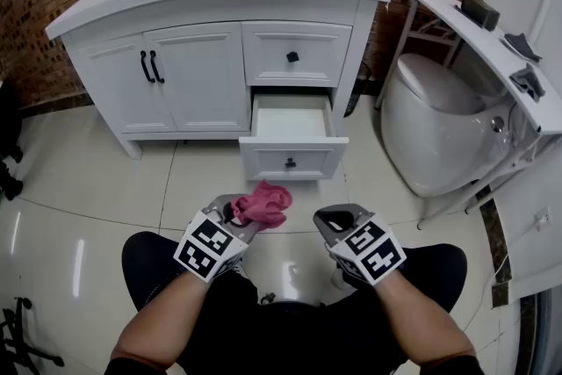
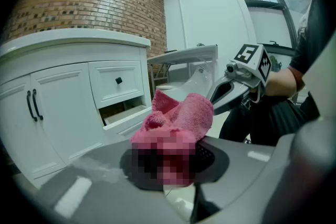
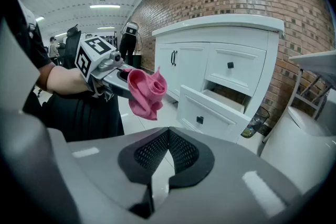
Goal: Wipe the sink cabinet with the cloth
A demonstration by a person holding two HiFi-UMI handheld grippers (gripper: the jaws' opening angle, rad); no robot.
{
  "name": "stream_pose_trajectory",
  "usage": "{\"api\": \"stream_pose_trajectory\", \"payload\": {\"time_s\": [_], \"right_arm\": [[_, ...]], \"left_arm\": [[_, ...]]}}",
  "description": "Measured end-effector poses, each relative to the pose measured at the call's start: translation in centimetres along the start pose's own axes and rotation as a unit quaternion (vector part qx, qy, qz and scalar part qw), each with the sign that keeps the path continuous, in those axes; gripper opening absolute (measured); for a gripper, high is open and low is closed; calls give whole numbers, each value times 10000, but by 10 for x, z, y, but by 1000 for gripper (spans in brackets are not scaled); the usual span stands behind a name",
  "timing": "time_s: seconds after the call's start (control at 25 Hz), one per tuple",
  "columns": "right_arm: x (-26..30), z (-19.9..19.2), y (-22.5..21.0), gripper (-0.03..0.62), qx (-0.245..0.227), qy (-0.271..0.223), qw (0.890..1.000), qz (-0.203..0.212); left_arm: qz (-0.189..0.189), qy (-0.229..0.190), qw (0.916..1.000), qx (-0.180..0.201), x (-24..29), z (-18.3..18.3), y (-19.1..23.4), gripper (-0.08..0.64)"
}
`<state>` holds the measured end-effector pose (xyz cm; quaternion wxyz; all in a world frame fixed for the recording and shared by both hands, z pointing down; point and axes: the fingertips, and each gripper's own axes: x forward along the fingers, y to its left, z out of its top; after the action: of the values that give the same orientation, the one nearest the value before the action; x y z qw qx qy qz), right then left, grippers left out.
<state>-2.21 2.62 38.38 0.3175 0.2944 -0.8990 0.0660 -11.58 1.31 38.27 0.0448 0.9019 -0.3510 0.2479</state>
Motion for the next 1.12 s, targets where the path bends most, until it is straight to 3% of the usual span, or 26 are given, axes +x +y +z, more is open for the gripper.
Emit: {"api": "stream_pose_trajectory", "payload": {"time_s": [0.4, 0.56, 0.8, 1.12], "right_arm": [[-22, 54, 4, 6, -93, -383, 9987, 322], [-32, 86, -17, 6, -75, -615, 9966, 545], [-3, 117, -52, 6, 502, -970, 9888, 1015], [47, 116, -61, 6, 163, -507, 9904, 1278]], "left_arm": [[-282, 172, 9988, 356, 16, 58, 5, 94], [-139, 216, 9982, 536, 28, 83, 43, 92], [2, 201, 9990, 407, 66, 112, 109, 92], [-102, 696, 9971, 277, 148, 100, 170, 91]]}}
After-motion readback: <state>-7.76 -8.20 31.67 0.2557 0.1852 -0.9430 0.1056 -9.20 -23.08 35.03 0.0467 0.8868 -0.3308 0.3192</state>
